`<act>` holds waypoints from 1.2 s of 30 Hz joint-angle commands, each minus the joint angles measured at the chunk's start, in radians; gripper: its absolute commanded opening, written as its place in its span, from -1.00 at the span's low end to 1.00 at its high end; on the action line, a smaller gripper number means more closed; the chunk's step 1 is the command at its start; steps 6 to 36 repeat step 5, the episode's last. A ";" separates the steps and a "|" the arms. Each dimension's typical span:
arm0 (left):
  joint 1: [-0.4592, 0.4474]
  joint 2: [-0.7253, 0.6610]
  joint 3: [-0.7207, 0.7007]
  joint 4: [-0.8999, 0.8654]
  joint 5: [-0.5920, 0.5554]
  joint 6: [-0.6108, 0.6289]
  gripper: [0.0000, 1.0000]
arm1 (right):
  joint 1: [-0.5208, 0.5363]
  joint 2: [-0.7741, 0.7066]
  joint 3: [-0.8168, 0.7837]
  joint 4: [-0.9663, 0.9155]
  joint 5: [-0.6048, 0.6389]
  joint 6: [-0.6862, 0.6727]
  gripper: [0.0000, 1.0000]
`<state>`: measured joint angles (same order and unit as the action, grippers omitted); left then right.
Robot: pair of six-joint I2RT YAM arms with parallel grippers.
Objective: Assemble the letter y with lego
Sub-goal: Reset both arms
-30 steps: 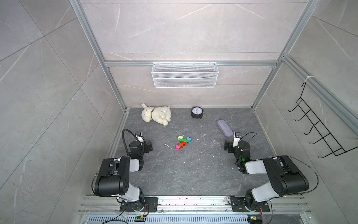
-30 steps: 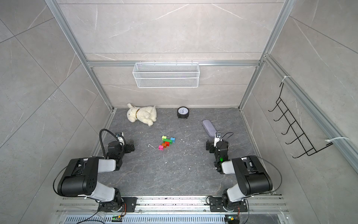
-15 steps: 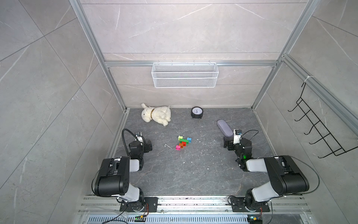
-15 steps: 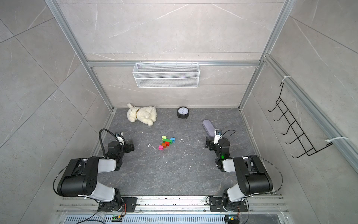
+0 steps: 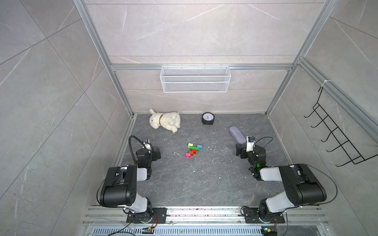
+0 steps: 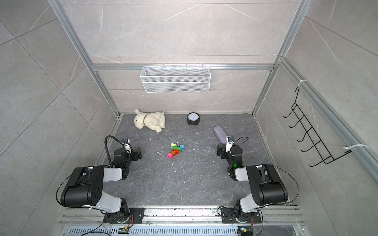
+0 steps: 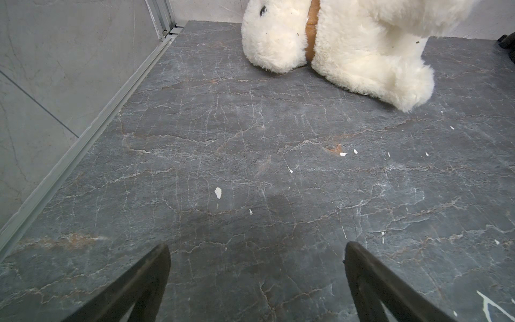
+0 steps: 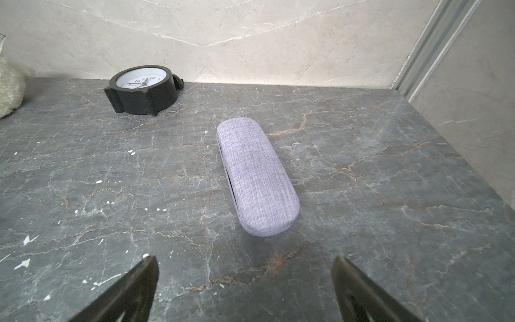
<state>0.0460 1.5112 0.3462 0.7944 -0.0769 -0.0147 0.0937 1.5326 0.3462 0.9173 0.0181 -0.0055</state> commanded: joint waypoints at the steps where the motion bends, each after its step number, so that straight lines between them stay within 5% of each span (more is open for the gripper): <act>1: 0.005 -0.009 0.014 0.052 -0.011 -0.002 0.99 | 0.000 0.004 0.013 -0.004 -0.013 -0.020 0.98; 36: 0.005 -0.010 0.015 0.052 -0.011 -0.002 1.00 | 0.000 0.003 0.008 0.007 -0.008 -0.018 0.98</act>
